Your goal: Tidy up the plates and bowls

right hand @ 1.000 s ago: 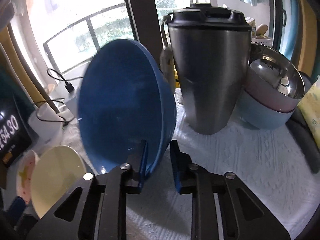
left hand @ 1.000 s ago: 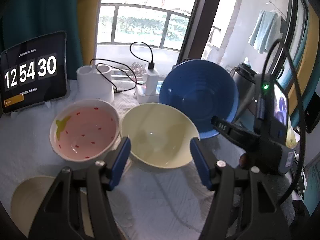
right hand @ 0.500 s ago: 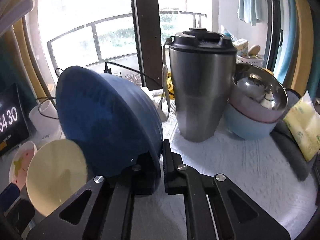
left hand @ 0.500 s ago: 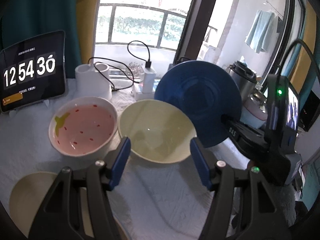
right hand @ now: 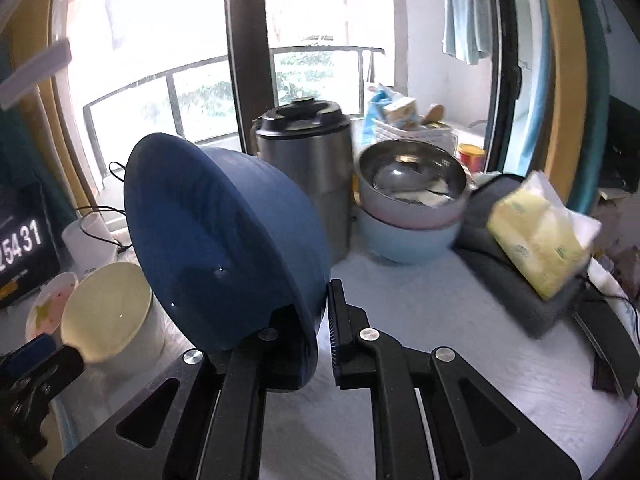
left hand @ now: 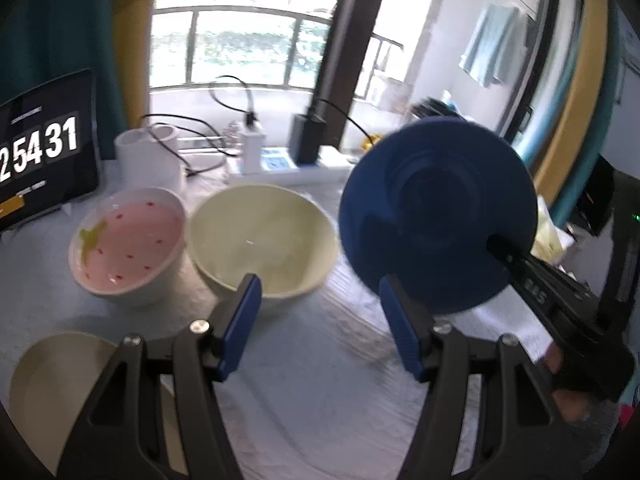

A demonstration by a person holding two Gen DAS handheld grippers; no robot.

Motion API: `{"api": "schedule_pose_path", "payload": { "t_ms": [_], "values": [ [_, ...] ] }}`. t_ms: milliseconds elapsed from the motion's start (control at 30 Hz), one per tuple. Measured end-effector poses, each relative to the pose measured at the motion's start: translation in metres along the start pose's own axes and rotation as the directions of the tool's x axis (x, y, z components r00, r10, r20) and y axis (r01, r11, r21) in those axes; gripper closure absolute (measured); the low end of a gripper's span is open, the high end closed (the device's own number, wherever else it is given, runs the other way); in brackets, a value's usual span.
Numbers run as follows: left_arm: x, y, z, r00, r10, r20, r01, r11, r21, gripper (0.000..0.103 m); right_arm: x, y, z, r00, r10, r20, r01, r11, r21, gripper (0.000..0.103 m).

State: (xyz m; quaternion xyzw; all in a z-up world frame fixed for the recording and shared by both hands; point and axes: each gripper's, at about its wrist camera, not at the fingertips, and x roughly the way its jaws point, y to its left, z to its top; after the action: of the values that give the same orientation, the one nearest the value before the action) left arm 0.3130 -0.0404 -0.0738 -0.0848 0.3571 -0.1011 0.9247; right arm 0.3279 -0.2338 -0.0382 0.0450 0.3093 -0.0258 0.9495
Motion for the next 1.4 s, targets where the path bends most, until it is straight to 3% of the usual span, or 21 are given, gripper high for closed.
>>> {"api": "schedule_pose_path", "payload": {
  "t_ms": [300,400,633,800,900,1033,1167,1400],
  "values": [
    [0.014,-0.044,-0.021,0.998,-0.015,-0.064,0.023,0.993,0.119,0.040,-0.026,-0.039,-0.037,0.992,0.096,-0.078,-0.094,0.995,0.025,0.096],
    [0.023,-0.056,-0.030,0.996,-0.004,-0.093,0.017,0.989,0.146,0.040,-0.027,-0.049,-0.044,0.982,0.162,-0.094,-0.161,0.987,0.020,0.096],
    [0.035,-0.059,-0.043,0.991,0.017,-0.129,0.002,0.989,0.147,0.040,-0.027,-0.063,-0.047,0.970,0.223,-0.096,-0.220,0.974,0.046,0.095],
    [0.037,-0.060,-0.049,0.993,-0.007,-0.118,0.022,0.991,0.130,0.042,-0.015,-0.073,-0.053,0.966,0.224,-0.131,-0.215,0.974,0.076,0.094],
    [0.036,-0.064,-0.051,0.992,-0.032,-0.119,0.049,0.989,0.137,0.054,-0.005,-0.073,-0.059,0.959,0.230,-0.164,-0.216,0.971,0.099,0.085],
    [0.031,-0.073,-0.059,0.992,-0.066,-0.109,0.084,0.982,0.171,0.067,0.003,-0.067,-0.064,0.954,0.237,-0.184,-0.221,0.970,0.101,0.083],
    [0.027,-0.075,-0.062,0.995,-0.061,-0.078,0.073,0.983,0.169,0.075,-0.002,-0.062,-0.065,0.962,0.223,-0.157,-0.211,0.974,0.087,0.083],
    [0.007,-0.074,-0.062,0.996,-0.081,-0.034,0.085,0.982,0.167,0.076,-0.015,-0.069,-0.065,0.959,0.241,-0.151,-0.223,0.966,0.129,0.084]
  ]
}}
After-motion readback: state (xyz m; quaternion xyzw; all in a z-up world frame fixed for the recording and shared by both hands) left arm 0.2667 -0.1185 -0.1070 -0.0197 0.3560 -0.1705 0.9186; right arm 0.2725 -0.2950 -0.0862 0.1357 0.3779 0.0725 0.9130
